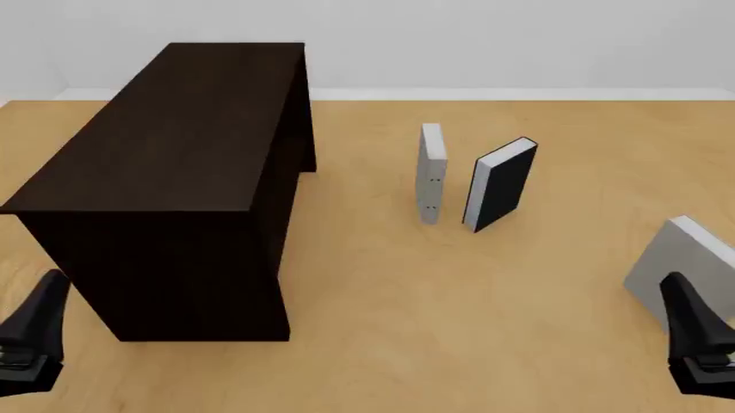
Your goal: Pick up the book on the right and place it under the cabinet shelf.
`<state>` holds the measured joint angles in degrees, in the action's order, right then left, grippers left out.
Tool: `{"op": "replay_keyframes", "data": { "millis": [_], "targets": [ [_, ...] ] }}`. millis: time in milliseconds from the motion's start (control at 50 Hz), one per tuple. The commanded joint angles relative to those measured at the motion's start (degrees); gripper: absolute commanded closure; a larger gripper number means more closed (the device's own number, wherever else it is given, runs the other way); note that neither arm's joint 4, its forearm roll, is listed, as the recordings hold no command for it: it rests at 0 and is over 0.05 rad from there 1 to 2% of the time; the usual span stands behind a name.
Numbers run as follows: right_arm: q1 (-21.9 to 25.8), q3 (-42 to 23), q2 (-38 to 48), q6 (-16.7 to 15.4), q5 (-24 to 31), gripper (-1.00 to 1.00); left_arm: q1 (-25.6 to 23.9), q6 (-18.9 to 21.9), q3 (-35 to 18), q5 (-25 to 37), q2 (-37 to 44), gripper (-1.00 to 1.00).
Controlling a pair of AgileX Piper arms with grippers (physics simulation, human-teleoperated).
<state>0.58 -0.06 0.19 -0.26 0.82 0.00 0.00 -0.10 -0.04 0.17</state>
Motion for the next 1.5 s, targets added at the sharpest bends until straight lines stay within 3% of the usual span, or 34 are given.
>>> {"op": "replay_keyframes", "data": {
  "millis": [20,140,160,260,320,400,440,480,500,660,680,720,800,820,840,900,940,960,1000,1040,1060,1120,1140,1180,1200,1220,1240,1300,1320,1360,1380,1420,1440,1500],
  "targets": [
    [0.0,-0.1,0.8,-0.2,-1.3,-1.00,0.0,0.0,-0.1,-0.1,0.3,-1.00],
    [-0.1,-0.3,1.0,-0.2,-1.6,-1.00,0.0,0.0,-0.1,-0.1,0.3,-1.00],
    [0.4,-0.4,0.5,-1.4,-1.3,-1.00,0.0,0.0,-0.1,-0.1,0.3,-1.00],
    [0.7,-2.0,2.0,0.1,-0.7,-1.00,0.0,0.0,-0.1,-0.1,0.3,-1.00],
    [1.5,-5.0,2.2,-0.2,1.4,-1.00,0.0,0.0,-0.1,-0.1,0.3,-1.00],
    [1.9,-10.4,5.4,1.7,3.6,-1.00,0.0,0.0,-0.1,-0.1,0.3,-1.00],
    [0.6,-13.9,8.6,4.2,4.5,-1.00,0.0,0.0,-0.1,-0.1,0.3,-1.00],
    [2.1,-15.6,9.7,3.3,5.6,-1.00,0.0,0.0,-0.1,-0.1,0.3,-1.00],
    [1.7,-16.9,9.5,0.5,6.4,-1.00,0.0,0.0,-0.1,-0.1,0.3,-1.00],
    [4.3,-27.0,15.7,1.0,13.0,-1.00,0.0,0.0,-0.1,-0.1,0.3,-1.00],
    [4.5,-28.4,17.3,-1.6,13.2,-1.00,0.0,0.0,-0.1,-0.1,0.3,-1.00],
    [4.7,-30.6,18.2,-0.2,14.9,-1.00,0.0,0.0,-0.1,-0.1,0.3,-1.00],
    [4.9,-35.9,22.2,-4.1,18.0,-1.00,0.0,0.0,-0.1,-0.1,0.3,-1.00],
    [3.2,-37.5,26.0,-7.7,19.3,-1.00,0.0,0.0,-0.1,-0.1,0.3,-1.00],
    [6.2,-39.4,25.8,-7.1,20.9,-1.00,0.0,0.0,-0.1,-0.1,0.3,-1.00],
    [7.0,-41.8,26.9,-9.3,23.2,-1.00,0.0,0.0,-0.1,-0.1,0.3,-1.00],
    [6.6,-42.6,28.4,-9.2,24.2,-1.00,0.0,0.0,-0.1,-0.1,0.3,-1.00],
    [4.5,-43.2,30.7,-10.6,25.3,-1.00,0.0,0.0,-0.1,-0.1,0.3,-1.00],
    [5.6,-45.5,31.4,-7.3,27.1,-1.00,0.0,0.0,-0.1,-0.1,0.3,-1.00],
    [4.6,-46.0,32.4,-7.9,27.6,-1.00,0.0,0.0,-0.1,-0.1,0.3,-1.00],
    [4.6,-46.1,32.3,-10.7,28.1,-1.00,0.0,0.0,-0.1,-0.1,0.3,-1.00],
    [4.7,-48.3,34.2,-9.3,31.0,-1.00,0.0,0.0,-0.1,-0.1,0.3,-1.00],
    [3.1,-48.8,35.7,-12.0,32.1,-1.00,0.0,0.0,-0.1,-0.1,0.3,-1.00],
    [4.1,-50.1,35.4,-12.5,33.1,-1.00,0.0,0.0,-0.1,-0.1,0.3,-1.00],
    [-0.5,-49.7,38.3,-18.5,33.9,-1.00,0.0,0.0,-0.1,-0.1,0.3,-1.00],
    [2.1,-51.3,37.6,-15.5,35.5,-1.00,0.0,0.0,-0.1,-0.1,0.3,-1.00],
    [-0.2,-51.1,39.5,-19.2,37.2,-1.00,0.0,0.0,-0.1,-0.1,0.3,-1.00],
    [-0.5,-53.2,40.4,-18.4,39.9,-1.00,0.0,0.0,-0.1,-0.1,0.3,-1.00],
    [-0.6,-53.8,40.3,-20.5,40.9,-1.00,0.0,0.0,-0.1,-0.1,0.3,-1.00],
    [-1.6,-54.7,41.8,-21.0,42.6,-1.00,0.0,0.0,-0.1,-0.1,0.3,-1.00],
    [-3.1,-55.5,42.6,-23.5,43.7,-1.00,0.0,0.0,-0.1,-0.1,0.3,-1.00],
    [-2.3,-57.1,43.3,-22.2,45.4,-1.00,0.0,0.0,-0.1,-0.1,0.3,-1.00],
    [-3.8,-57.9,43.8,-24.0,46.1,-1.00,0.0,0.0,-0.1,-0.1,0.3,-1.00],
    [-3.9,-60.3,45.4,-24.3,49.7,-1.00,0.0,0.0,-0.1,-0.1,0.3,-1.00]
  ]
}}
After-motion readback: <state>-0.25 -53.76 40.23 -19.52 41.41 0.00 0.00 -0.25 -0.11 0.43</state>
